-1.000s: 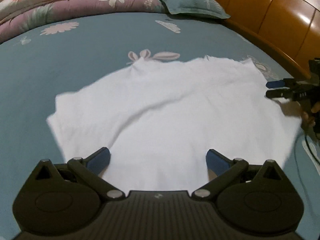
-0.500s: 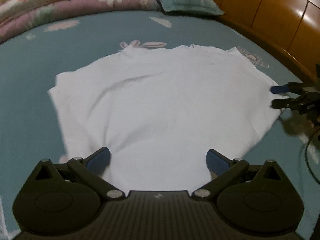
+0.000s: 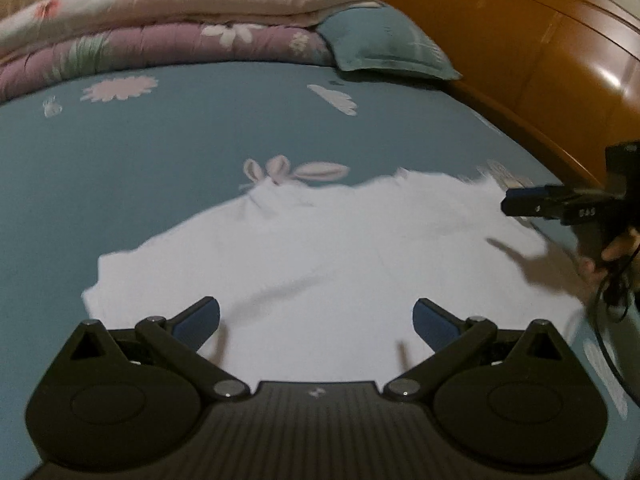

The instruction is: Fold clothes

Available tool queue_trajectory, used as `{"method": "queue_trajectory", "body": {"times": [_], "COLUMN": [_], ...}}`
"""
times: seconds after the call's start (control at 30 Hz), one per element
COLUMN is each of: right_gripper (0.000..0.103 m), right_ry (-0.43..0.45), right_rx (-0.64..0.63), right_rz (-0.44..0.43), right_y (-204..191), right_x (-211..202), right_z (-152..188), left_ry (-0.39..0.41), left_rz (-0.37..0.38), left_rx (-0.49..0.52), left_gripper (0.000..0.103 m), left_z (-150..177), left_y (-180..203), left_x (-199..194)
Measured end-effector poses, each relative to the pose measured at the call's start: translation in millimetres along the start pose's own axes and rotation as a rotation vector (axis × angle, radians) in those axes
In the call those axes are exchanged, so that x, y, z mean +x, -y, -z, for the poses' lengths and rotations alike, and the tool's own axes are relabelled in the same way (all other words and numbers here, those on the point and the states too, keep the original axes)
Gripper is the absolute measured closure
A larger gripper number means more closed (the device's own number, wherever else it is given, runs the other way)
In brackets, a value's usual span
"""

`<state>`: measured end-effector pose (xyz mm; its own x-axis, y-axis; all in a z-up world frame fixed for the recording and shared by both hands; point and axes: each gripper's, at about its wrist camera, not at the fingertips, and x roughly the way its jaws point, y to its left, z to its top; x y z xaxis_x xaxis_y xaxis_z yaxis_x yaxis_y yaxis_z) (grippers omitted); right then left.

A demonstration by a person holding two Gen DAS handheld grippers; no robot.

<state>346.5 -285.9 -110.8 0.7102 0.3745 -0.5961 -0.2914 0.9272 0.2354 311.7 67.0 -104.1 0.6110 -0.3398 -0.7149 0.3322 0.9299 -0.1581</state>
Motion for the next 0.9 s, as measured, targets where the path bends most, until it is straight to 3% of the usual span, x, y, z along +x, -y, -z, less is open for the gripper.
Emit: {"method": "queue_trajectory", "body": {"times": [0.17,0.3,0.4,0.53,0.6,0.67,0.77,0.9], "right_gripper": [0.000,0.000,0.000,0.000,0.000,0.000,0.000,0.000], "right_ry": [-0.007,0.015,-0.001,-0.038,-0.061,-0.104,-0.066,-0.098], "right_rx": [0.048,0.088,0.091,0.039,0.028,0.032,0.016,0.051], "right_rz": [0.084,0.219,0.169,0.024,-0.018,-0.013,0.002,0.037], "right_y": [32.5,41.9,36.0,-7.5,-25.7,-33.5,-36.1,-41.1], "right_x": [41.5,30.3,9.0,-29.1,-42.1,-52.8,-76.2,-97.3], "right_z": [-7.4,-11.3,-7.4,15.9,38.0,64.3,94.9,104.8], "left_ry": [0.011,0.036,0.039,0.069,0.055,0.018,-0.019,-0.035], "left_rz": [-0.014,-0.054,-0.070,0.009,0.014,0.004,0.007,-0.050], "left_rx": [-0.080,-0.105,-0.100,-0.036,-0.016,-0.047,-0.096,0.004], "left_gripper": [0.001,0.001,0.001,0.001,0.001,0.001,0.001,0.001], "left_z": [-27.0,-28.5,-28.4,-9.4,11.2,36.1,70.1,76.2], "left_y": [-25.0,-36.1,-27.6,5.3,18.7,21.1,16.4,37.0], "left_x": [39.9,37.2,23.5,-12.3,-27.9,-36.1,-49.2,-74.2]}}
